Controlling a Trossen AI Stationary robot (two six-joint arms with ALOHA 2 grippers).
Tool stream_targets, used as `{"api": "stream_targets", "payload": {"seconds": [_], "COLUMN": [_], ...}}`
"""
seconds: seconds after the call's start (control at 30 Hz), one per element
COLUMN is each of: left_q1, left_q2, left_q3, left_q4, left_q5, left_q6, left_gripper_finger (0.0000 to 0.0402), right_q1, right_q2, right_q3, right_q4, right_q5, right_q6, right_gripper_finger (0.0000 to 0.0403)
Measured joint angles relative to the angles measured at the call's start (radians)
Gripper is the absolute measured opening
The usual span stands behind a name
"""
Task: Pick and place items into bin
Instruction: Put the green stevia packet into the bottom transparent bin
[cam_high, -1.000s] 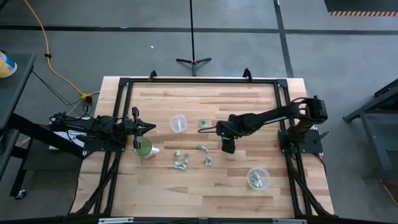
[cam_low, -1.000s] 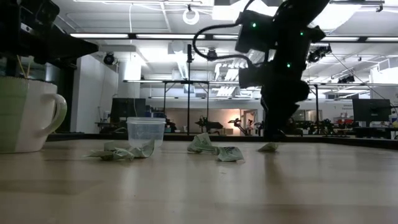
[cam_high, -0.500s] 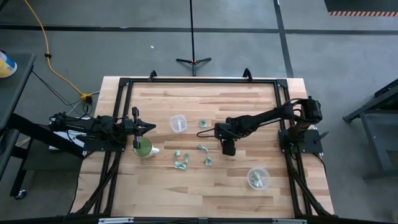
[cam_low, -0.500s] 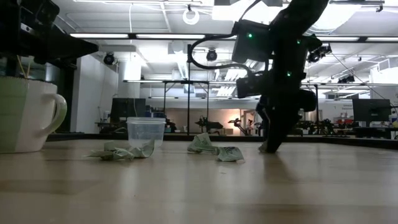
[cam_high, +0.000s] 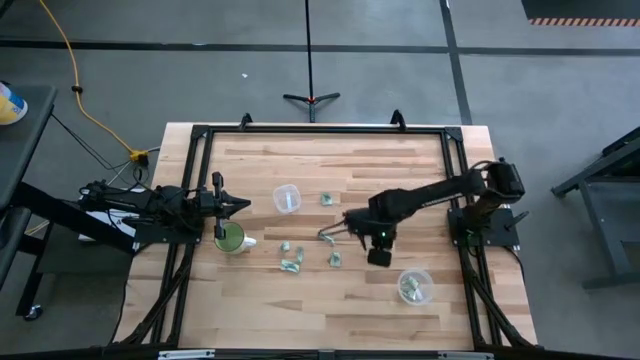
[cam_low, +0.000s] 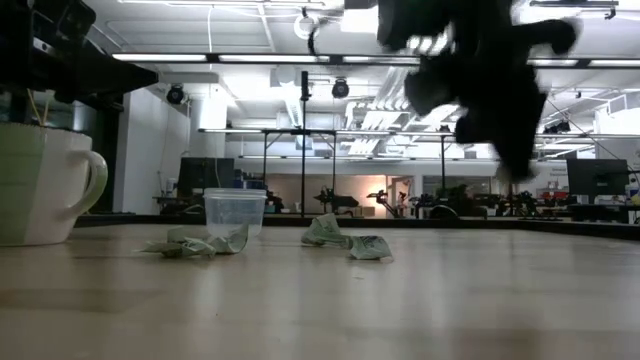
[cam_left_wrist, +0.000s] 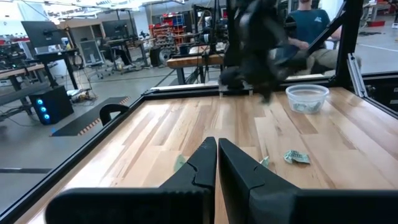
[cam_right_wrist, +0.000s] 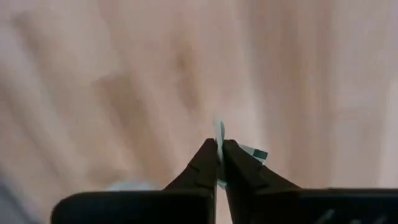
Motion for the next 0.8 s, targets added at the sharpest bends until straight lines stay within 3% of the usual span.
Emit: {"api": "stream_targets", "payload": {"seconds": [0.1, 0.3, 0.53, 0.67, 0.8], "left_q1": [0.0, 0.0, 0.0, 0.0, 0.0], "left_q2": [0.0, 0.0, 0.0, 0.0, 0.0], "left_q3": [0.0, 0.0, 0.0, 0.0, 0.0], "left_q4": [0.0, -0.012, -0.019, -0.019, -0.018], "left_q5": [0.0, 0.0, 0.0, 0.0, 0.0], "left_q6": [0.0, 0.0, 0.0, 0.0, 0.0], "left_gripper_finger": [0.0051, 0.0051, 0.0051, 0.0051, 0.0051], "right_q1": [0.083, 0.274, 0.453, 0.5, 0.515], "right_q2": [-0.006, -0.005, -0.004, -0.003, -0.003], "right_q3": [0.108, 0.2, 0.16, 0.128, 0.108], "right_q4": [-0.108, -0.275, -0.22, -0.201, -0.212], "right_q5": [-0.055, -0.002, 0.031, 0.025, 0.069], "right_q6": [0.11, 0.319, 0.517, 0.598, 0.652], "right_gripper_finger": [0.0018, 0.0006, 0.0009, 0.0009, 0.0038]}}
